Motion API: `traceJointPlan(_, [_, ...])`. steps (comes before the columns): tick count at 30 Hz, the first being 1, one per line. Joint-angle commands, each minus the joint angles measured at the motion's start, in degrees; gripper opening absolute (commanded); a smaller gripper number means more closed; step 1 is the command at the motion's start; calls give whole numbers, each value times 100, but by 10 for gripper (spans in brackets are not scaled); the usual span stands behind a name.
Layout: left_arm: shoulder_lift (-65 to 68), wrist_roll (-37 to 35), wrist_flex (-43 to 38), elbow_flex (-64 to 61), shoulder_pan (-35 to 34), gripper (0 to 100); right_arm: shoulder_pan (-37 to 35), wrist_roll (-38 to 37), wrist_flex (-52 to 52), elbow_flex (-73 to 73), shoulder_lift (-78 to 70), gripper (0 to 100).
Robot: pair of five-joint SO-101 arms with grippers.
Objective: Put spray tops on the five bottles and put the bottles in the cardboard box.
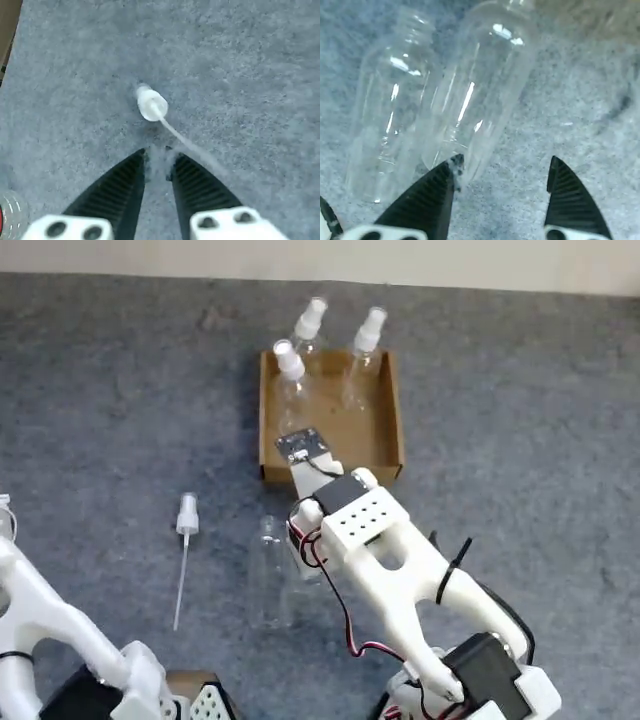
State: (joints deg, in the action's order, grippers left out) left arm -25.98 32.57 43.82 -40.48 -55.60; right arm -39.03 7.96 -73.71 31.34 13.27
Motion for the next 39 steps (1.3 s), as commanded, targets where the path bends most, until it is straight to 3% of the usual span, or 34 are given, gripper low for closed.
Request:
traceJointPlan(1, [-75,-97,-123,259,-75,40,75,44,57,-48,40,221])
traceJointPlan(5, [119,-870,-123,330,-198,183,75,44,57,-40,40,221])
traceJointPlan(15, [3512,-2875,369,2897,-866,168,75,44,57,-31,40,221])
traceJointPlan(22, [5059,-3490,1284,4831,-1165,168,57,35,57,-48,40,221])
traceJointPlan(30, [5042,-3754,2848,6211,-971,169,75,35,57,-40,40,221])
traceJointPlan(39, [5534,-4114,2523,6290,-409,169,75,35,57,-13,40,221])
